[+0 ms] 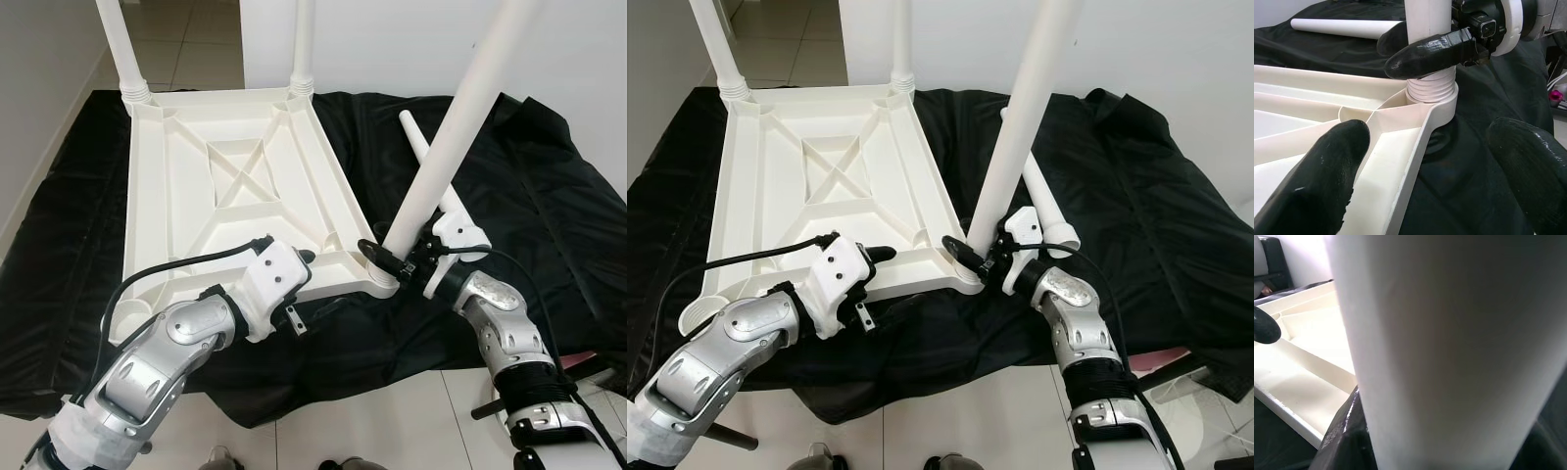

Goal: Building children table

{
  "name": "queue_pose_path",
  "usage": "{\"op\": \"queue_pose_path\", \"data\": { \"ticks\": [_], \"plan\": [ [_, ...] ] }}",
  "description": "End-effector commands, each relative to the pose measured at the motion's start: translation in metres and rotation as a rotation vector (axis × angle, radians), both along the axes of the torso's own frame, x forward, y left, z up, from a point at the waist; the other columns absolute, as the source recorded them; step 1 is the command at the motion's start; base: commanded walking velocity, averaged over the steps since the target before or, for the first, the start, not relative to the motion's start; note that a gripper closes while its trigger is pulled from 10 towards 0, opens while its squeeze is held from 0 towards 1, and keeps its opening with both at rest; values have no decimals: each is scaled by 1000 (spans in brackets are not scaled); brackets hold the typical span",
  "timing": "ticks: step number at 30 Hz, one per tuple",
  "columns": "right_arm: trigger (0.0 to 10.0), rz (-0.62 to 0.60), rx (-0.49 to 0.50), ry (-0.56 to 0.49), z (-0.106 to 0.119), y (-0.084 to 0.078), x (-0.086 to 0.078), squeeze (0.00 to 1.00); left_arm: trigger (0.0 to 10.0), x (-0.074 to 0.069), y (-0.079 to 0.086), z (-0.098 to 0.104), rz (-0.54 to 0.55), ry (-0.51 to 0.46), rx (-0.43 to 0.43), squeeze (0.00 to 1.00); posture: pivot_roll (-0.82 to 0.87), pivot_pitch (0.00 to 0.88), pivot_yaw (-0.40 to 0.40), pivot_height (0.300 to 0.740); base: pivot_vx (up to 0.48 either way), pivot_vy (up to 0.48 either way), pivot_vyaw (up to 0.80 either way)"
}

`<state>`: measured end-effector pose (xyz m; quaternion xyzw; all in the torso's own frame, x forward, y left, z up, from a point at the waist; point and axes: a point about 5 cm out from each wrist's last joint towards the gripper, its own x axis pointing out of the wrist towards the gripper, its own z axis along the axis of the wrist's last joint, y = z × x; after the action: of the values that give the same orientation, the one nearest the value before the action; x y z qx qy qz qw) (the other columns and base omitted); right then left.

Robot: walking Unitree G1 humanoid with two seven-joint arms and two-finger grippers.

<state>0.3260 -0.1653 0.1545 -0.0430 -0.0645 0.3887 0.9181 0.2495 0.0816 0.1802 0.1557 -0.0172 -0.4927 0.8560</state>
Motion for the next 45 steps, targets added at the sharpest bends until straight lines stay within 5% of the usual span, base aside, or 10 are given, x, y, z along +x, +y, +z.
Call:
{"op": "queue_pose_path", "data": {
  "ticks": [1,2,13,27,32,45],
  "plan": [
    [4824,-12,-11,43,-8,-3,-1,0,10000,-5,-2,-6,-92,32,39,0,45,81,-72,740,0,0,0],
    [10000,-27,-12,42,-10,-2,-2,0,10000,-5,-2,-7,-91,32,41,0,41,76,-77,740,0,0,0],
    [10000,-147,-15,41,-15,8,-6,0,10000,-5,-3,-8,-90,31,41,0,39,71,-85,740,0,0,0],
    [10000,-775,166,97,-20,28,-28,0,10000,-5,-3,-9,-100,29,49,0,40,53,-89,740,0,0,0],
    [10000,-742,196,115,-20,50,-34,0,10000,-5,-3,-9,-102,29,48,0,38,50,-86,740,0,0,0],
    [10000,-765,227,98,-8,48,-32,0,10000,-4,-4,-8,-104,24,48,0,39,44,-87,740,0,0,0]
  ]
}}
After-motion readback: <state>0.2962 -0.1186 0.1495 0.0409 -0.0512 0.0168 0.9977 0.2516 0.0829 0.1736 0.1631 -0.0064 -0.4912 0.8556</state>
